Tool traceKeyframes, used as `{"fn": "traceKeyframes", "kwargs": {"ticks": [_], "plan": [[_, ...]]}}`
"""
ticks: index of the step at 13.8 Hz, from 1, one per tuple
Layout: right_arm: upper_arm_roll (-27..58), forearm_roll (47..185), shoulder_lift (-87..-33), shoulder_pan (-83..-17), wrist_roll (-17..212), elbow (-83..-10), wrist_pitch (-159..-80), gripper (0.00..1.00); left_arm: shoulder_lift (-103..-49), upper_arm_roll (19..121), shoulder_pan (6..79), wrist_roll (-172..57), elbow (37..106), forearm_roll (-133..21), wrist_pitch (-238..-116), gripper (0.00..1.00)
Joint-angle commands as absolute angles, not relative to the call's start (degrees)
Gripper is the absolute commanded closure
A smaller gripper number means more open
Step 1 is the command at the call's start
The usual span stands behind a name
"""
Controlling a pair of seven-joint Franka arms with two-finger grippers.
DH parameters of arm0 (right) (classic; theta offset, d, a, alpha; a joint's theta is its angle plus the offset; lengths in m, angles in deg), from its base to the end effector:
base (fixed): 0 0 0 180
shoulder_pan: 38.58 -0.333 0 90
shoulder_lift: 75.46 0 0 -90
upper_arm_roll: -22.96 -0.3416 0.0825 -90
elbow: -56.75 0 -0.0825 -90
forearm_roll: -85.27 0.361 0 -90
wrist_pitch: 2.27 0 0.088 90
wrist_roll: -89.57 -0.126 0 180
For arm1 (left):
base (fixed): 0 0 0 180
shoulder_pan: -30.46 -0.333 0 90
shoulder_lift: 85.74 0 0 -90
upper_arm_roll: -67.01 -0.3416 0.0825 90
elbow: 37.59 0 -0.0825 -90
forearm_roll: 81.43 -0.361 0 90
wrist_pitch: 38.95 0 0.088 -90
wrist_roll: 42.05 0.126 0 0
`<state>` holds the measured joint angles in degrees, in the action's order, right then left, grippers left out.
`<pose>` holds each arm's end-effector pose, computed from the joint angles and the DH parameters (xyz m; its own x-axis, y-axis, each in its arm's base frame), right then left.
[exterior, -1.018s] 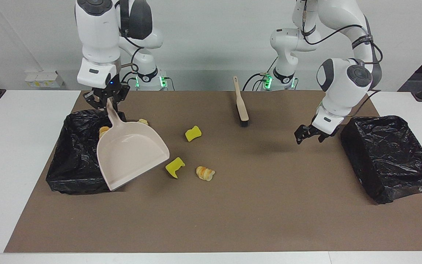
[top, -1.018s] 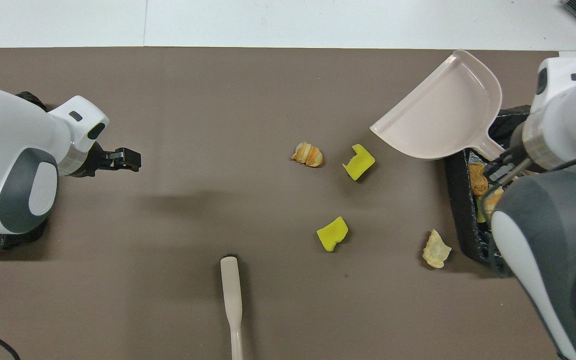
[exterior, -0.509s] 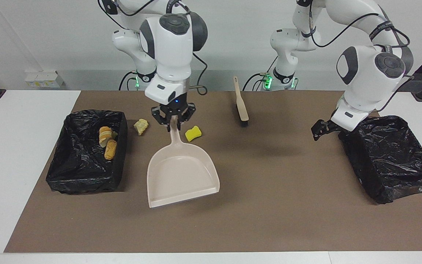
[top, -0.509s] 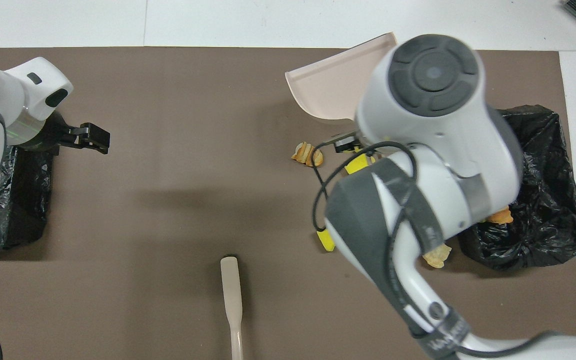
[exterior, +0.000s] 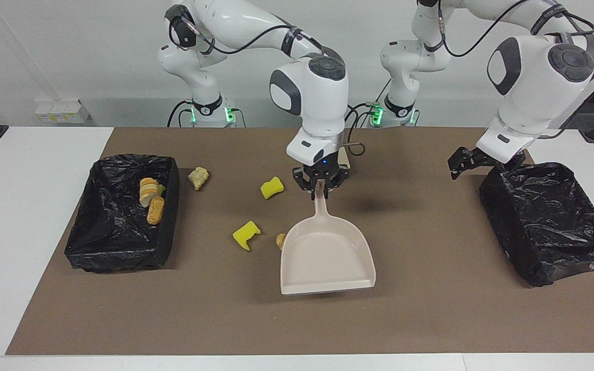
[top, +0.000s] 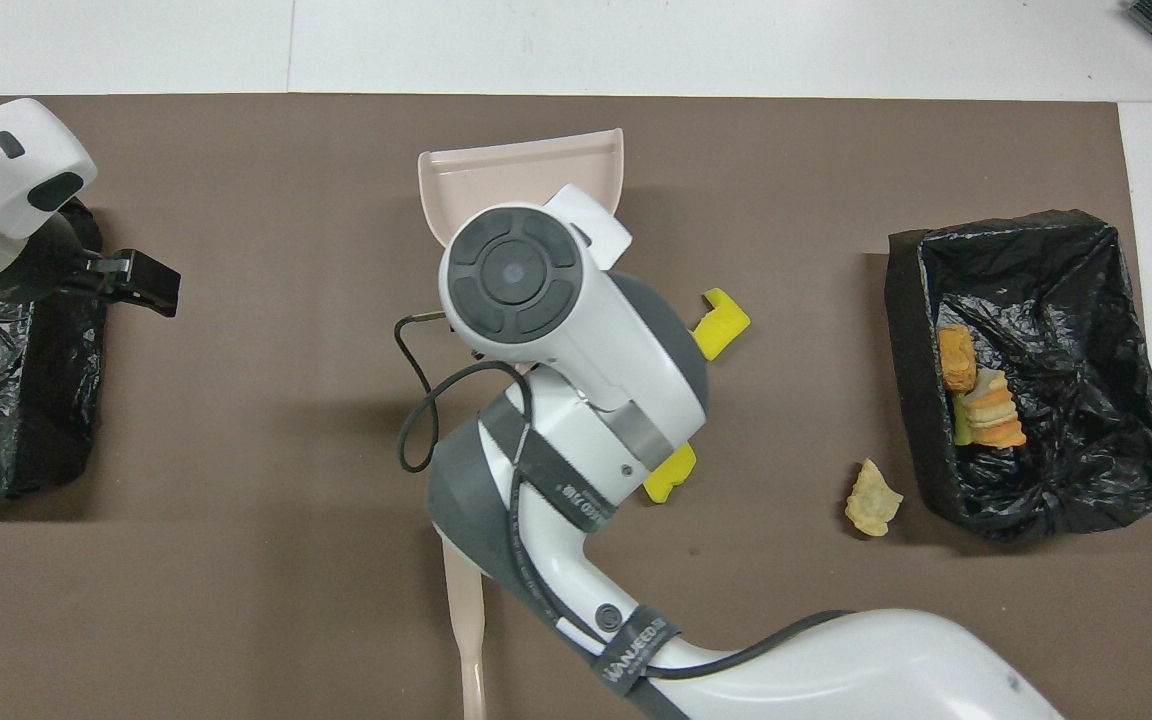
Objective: Sweep and dump trash in bin
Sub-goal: 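Carry the empty dustpan back to the table center with the right gripper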
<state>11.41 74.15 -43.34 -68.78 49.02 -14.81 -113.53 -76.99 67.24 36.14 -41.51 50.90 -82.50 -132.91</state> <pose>0.5749 0.4425 0.4656 0.9863 0.0378 0.1607 0.0430 -0.9986 -0.0292 0.5798 -0.0576 0.5636 0.9919 -0.1134 -0.0574 -0.1146 -0.9933 -0.0174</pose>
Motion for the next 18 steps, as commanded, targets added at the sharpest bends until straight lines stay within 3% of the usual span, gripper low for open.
{"fn": "traceKeyframes", "kwargs": {"ticks": [1, 7, 9, 10, 11, 12, 14, 16, 18], "plan": [[11.3, 75.3, -39.0, -71.9, 44.2, -12.8, -117.0, 1.0, -77.7, 67.4, 35.8, -40.0, 50.5, -83.5, -131.9, 0.0], [11.2, 79.2, -39.3, -71.5, 44.8, -17.5, -120.0, 1.0, -77.7, 67.5, 34.9, -39.2, 50.8, -83.1, -132.3, 0.0], [11.2, 79.3, -39.2, -71.2, 45.1, -20.5, -123.2, 0.94, -77.7, 67.5, 34.8, -39.1, 51.0, -83.0, -132.4, 0.0], [11.2, 79.4, -39.3, -71.2, 45.1, -20.8, -123.1, 0.85, -77.7, 67.5, 34.8, -39.1, 50.9, -83.0, -132.5, 0.0], [11.2, 79.3, -39.3, -71.1, 45.2, -20.9, -123.1, 0.57, -77.7, 67.5, 34.8, -39.1, 51.0, -82.9, -132.6, 0.0], [11.2, 79.1, -39.3, -70.8, 45.3, -20.6, -123.1, 0.52, -77.7, 67.5, 34.6, -39.3, 50.9, -82.8, -133.0, 0.0], [11.2, 78.3, -39.3, -70.5, 47.2, -20.6, -123.9, 0.0, -77.4, 67.5, 34.5, -39.3, 50.7, -82.5, -133.4, 0.0], [11.4, 79.5, -40.7, -68.4, 48.5, -20.4, -124.0, 0.0, -77.1, 67.5, 34.6, -39.2, 50.9, -81.7, -135.0, 0.0], [11.4, 79.6, -45.8, -63.3, 48.6, -21.1, -122.3, 0.0, -76.3, 67.7, 35.1, -39.2, 51.4, -81.3, -137.4, 0.0]]}}
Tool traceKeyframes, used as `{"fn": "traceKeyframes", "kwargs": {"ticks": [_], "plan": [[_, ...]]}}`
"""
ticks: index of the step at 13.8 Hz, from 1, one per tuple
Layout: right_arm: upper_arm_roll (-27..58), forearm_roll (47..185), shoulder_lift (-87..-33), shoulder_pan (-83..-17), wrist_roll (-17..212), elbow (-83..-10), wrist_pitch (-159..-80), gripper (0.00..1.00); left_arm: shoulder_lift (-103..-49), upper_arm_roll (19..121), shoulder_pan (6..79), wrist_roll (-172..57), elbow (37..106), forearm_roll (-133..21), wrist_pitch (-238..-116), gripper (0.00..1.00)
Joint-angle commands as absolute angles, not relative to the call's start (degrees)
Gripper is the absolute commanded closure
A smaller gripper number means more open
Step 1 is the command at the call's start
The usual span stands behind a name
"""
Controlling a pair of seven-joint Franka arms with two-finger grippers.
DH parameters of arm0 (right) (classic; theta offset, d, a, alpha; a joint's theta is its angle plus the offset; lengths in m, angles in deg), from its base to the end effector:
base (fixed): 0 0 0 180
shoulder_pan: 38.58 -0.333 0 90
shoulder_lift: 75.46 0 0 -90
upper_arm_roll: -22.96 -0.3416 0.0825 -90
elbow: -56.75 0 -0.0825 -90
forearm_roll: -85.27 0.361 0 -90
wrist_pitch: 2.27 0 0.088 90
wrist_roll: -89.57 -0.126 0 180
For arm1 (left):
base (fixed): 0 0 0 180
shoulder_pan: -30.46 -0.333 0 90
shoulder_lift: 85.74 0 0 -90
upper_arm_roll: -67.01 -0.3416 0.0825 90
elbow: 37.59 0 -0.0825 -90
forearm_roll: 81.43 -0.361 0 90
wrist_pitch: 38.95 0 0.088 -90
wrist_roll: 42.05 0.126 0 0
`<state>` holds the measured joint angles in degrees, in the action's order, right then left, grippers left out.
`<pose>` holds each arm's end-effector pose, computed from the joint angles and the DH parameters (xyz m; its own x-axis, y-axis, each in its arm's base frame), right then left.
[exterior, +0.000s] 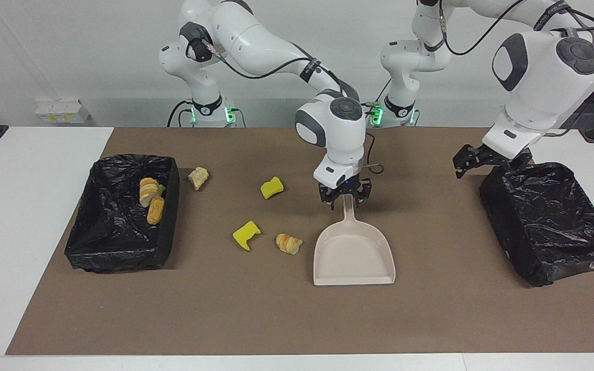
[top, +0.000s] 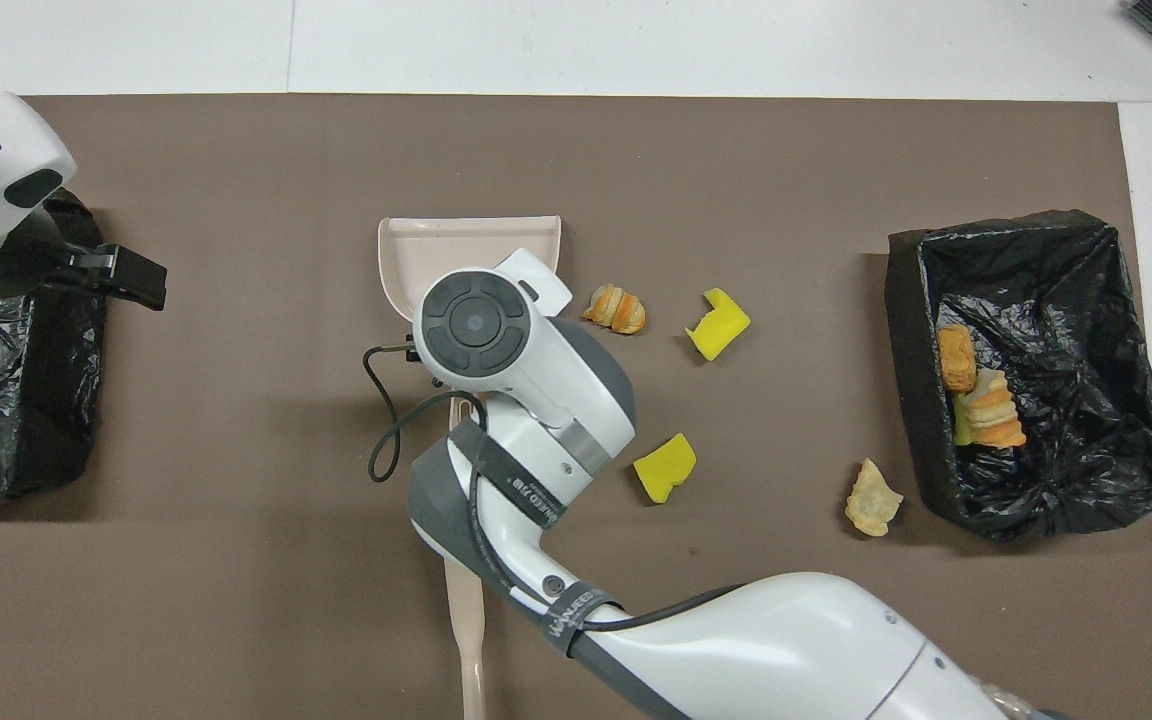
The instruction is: Sweep and dump trash in bin
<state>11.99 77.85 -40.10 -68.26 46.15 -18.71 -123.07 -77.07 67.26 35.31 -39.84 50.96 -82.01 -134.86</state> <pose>0.5880 0.4491 0.4093 0.9889 -0.0452 0.1413 -0.0284 -0.9926 -0.1184 0.5845 -0.0508 0.5668 0.9915 -0.1282 -0.0232 -0.1284 -0.9917 -0.0085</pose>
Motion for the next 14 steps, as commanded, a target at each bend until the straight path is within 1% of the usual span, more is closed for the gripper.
{"fn": "traceKeyframes", "kwargs": {"ticks": [1, 3, 5, 8, 10, 12, 14], "plan": [[11.4, 79.6, -48.5, -60.9, 48.5, -22.3, -120.7, 0.0, -75.5, 67.9, 35.5, -39.2, 52.2, -80.8, -139.4, 0.0], [11.4, 79.5, -54.3, -56.0, 48.6, -25.0, -118.9, 0.0, -73.4, 68.2, 37.7, -39.3, 52.9, -80.5, -142.3, 0.0], [11.5, 79.4, -57.4, -53.1, 49.0, -25.3, -116.4, 0.0, -71.9, 68.1, 41.1, -39.9, 54.9, -80.4, -146.1, 0.0], [11.5, 79.4, -62.7, -47.5, 55.3, -25.2, -110.6, 0.0, -72.2, 68.1, 48.1, -47.6, 61.9, -80.4, -152.7, 0.0], [11.4, 79.5, -66.9, -43.9, 60.9, -25.3, -102.8, 0.0, -72.6, 68.1, 52.5, -53.2, 66.6, -80.4, -157.2, 0.0], [11.4, 79.6, -71.0, -42.8, 62.8, -25.9, -96.3, 0.0, -72.6, 68.1, 56.4, -57.6, 71.1, -80.4, -163.3, 0.0], [11.4, 79.6, -75.5, -42.8, 63.3, -29.4, -93.1, 0.0, -73.3, 68.1, 59.6, -64.1, 74.6, -80.4, -166.4, 0.0]]}}
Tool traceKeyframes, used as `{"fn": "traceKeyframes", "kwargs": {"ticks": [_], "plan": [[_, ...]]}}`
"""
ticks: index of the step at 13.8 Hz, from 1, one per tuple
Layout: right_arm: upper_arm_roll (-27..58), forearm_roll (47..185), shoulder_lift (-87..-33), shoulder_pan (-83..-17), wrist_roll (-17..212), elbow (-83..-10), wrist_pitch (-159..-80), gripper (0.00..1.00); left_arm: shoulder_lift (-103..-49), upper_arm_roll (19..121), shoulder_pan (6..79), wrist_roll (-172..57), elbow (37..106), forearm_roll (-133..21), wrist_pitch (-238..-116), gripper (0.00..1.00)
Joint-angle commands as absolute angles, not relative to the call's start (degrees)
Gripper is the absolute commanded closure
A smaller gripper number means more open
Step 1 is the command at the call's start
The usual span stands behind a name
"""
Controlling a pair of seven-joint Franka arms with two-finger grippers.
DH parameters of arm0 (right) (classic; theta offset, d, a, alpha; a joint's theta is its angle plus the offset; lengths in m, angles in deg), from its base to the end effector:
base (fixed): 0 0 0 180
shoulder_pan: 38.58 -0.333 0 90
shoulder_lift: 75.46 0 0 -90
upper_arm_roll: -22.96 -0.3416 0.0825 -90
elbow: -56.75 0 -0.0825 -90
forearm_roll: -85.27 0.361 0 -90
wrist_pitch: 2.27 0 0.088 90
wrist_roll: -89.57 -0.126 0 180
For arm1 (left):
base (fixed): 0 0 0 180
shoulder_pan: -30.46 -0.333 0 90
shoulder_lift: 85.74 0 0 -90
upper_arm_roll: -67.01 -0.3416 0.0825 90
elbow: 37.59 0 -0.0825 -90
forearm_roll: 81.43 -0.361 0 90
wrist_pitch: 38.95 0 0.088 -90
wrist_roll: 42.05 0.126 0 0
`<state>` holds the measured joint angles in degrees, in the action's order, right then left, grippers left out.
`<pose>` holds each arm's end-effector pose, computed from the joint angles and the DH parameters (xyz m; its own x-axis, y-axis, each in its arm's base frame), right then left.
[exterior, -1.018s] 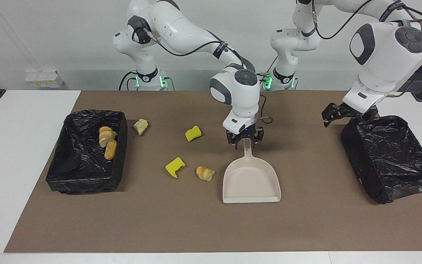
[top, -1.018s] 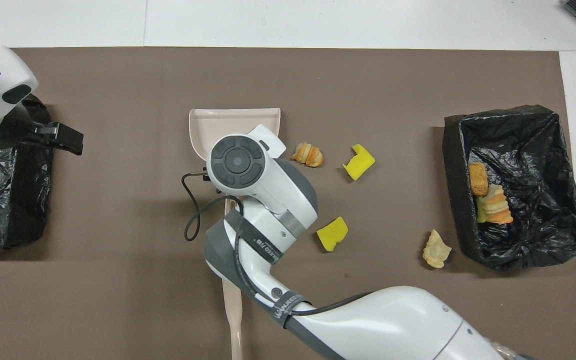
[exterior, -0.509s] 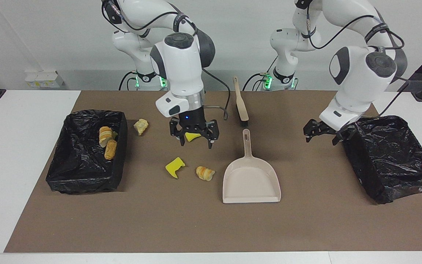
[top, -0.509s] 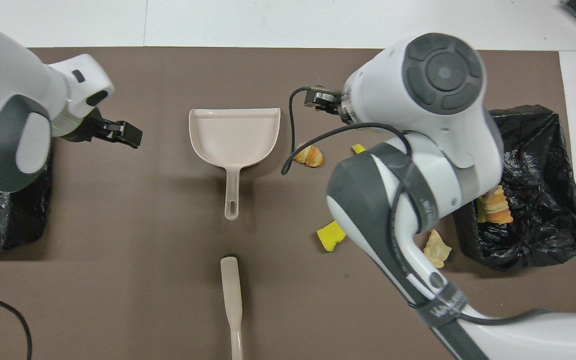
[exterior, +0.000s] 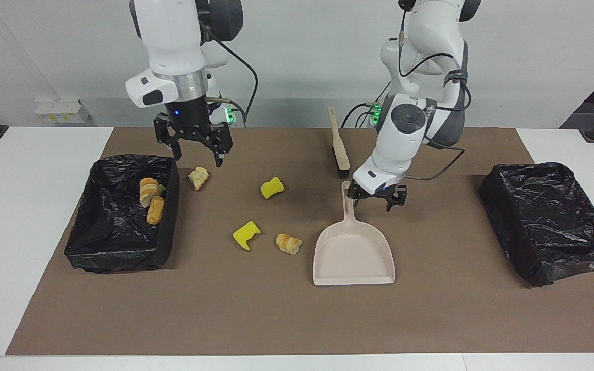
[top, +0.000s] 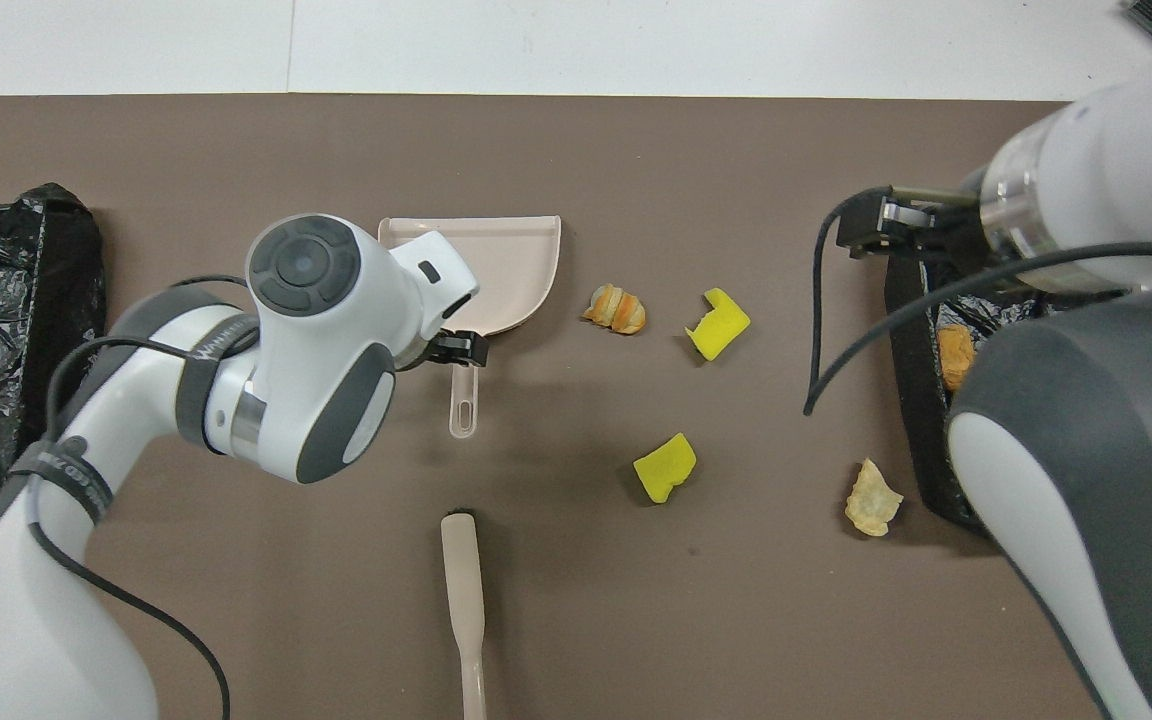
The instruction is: Sweep and dump trash in bin
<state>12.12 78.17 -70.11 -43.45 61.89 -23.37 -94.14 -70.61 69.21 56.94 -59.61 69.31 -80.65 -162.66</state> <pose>0.5528 0.1332 0.6623 0.9670 -0.2067 0.1491 -0.2149 -0.9758 0.0412 0.5357 -0.2923 0.3965 0.9827 -0.1838 0.0215 -0.1844 -0.9824 0.0294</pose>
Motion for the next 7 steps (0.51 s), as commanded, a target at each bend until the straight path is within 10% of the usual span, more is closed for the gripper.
{"fn": "traceKeyframes", "kwargs": {"ticks": [1, 5, 7], "plan": [[11.4, 80.1, -78.0, -42.5, 64.7, -31.7, -93.0, 0.0, -74.0, 68.2, 60.3, -66.8, 75.9, -80.4, -167.2, 0.0], [11.8, 84.5, -82.1, -37.3, 73.9, -36.9, -93.1, 0.0, -73.5, 68.1, 61.8, -67.6, 76.9, -80.4, -169.7, 0.29], [11.9, 86.6, -80.7, -35.2, 77.6, -35.3, -93.7, 0.0, -73.3, 68.1, 61.4, -67.5, 76.5, -80.5, -169.7, 0.72]]}}
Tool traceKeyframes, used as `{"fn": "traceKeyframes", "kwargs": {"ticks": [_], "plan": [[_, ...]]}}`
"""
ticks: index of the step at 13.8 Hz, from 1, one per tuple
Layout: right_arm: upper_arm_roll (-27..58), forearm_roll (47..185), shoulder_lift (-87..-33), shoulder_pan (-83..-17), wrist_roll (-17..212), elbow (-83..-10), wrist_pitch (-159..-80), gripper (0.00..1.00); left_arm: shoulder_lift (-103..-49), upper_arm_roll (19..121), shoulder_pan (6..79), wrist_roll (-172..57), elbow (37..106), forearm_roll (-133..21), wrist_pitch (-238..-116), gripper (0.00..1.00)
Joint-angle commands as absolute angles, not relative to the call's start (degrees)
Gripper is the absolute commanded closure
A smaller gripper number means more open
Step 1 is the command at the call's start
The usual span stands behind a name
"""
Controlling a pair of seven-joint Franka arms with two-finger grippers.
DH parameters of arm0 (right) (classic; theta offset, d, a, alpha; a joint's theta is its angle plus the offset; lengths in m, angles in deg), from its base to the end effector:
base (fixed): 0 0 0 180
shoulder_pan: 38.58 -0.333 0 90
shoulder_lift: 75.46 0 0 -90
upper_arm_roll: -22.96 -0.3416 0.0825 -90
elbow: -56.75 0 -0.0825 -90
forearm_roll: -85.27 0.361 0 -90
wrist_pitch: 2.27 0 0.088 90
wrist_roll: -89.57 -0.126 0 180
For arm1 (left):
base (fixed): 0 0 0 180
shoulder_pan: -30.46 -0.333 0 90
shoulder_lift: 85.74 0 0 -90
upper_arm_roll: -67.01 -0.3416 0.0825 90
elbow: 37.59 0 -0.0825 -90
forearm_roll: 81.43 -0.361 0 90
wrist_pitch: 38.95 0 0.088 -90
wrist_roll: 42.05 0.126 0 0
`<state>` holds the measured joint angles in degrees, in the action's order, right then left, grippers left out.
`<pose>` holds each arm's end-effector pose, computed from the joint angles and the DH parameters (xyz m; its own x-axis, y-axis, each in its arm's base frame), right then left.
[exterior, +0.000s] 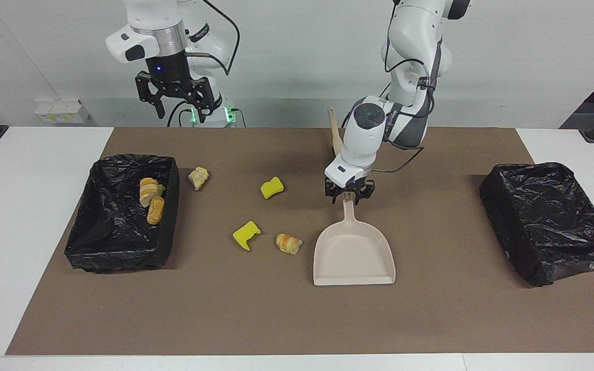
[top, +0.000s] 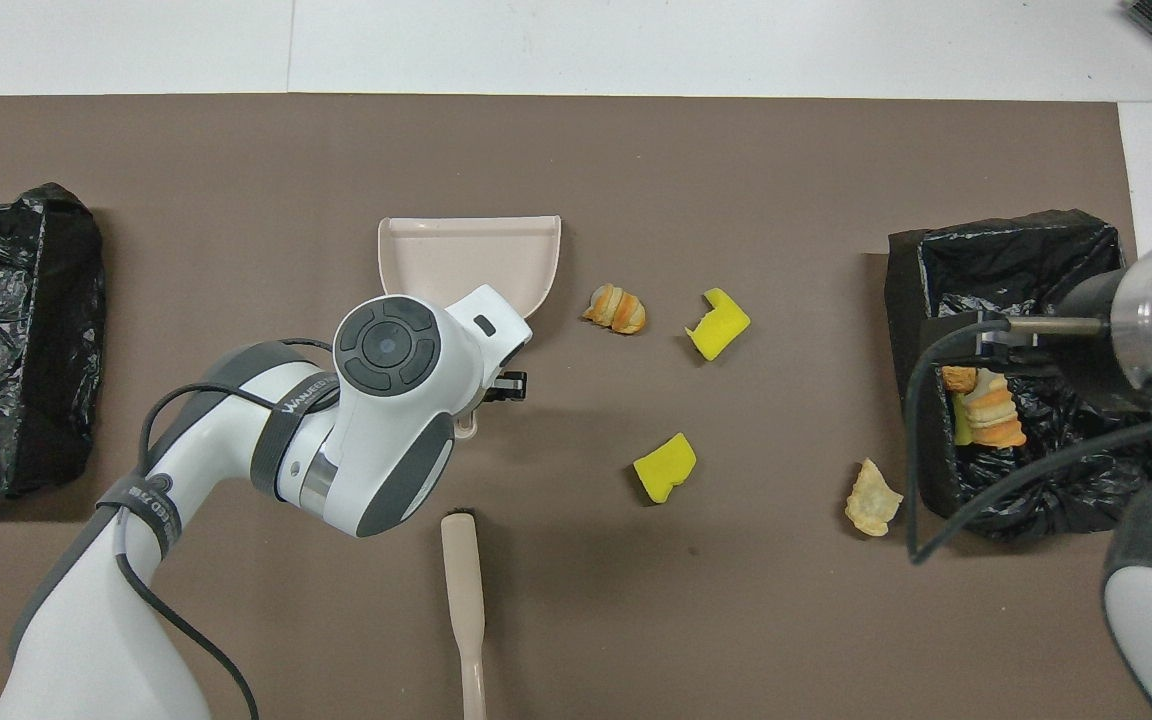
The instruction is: Sweep and dump trash in bin
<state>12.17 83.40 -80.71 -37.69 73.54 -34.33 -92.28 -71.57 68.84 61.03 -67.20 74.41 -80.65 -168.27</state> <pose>0.4947 0.0876 0.6693 0.9909 -0.1066 0.0822 -0.1092 -0.9936 0.0281 0.5055 -0.3204 0.3767 0.9924 -0.1158 0.0418 -0.1175 -0.9923 0.0404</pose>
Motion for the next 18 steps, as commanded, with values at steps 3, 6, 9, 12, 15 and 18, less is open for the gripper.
{"fn": "traceKeyframes", "kwargs": {"ticks": [3, 6, 9, 12, 15, 18], "plan": [[12.1, 85.6, -77.3, -34.3, 77.8, -29.2, -89.7, 0.0, -73.3, 68.0, 60.7, -66.8, 76.1, -81.0, -169.2, 1.0], [12.1, 85.1, -75.5, -34.2, 77.8, -26.7, -88.0, 0.0, -73.1, 67.7, 57.4, -60.6, 73.5, -81.2, -167.8, 1.0], [12.1, 84.7, -75.5, -34.3, 77.8, -26.7, -87.9, 0.0, -73.1, 67.7, 52.8, -53.2, 68.3, -81.2, -161.0, 1.0], [12.1, 84.7, -75.5, -34.4, 77.7, -26.7, -88.0, 0.0, -72.9, 67.8, 46.6, -38.1, 64.1, -80.6, -154.7, 1.0], [12.0, 84.9, -75.7, -34.6, 77.6, -27.1, -88.1, 0.0, -72.8, 67.8, 40.4, -24.2, 62.9, -80.6, -152.0, 1.0], [11.8, 85.2, -76.8, -35.5, 77.2, -28.8, -88.5, 0.0, -70.5, 67.8, 34.3, -9.8, 58.9, -81.0, -148.5, 1.0]]}}
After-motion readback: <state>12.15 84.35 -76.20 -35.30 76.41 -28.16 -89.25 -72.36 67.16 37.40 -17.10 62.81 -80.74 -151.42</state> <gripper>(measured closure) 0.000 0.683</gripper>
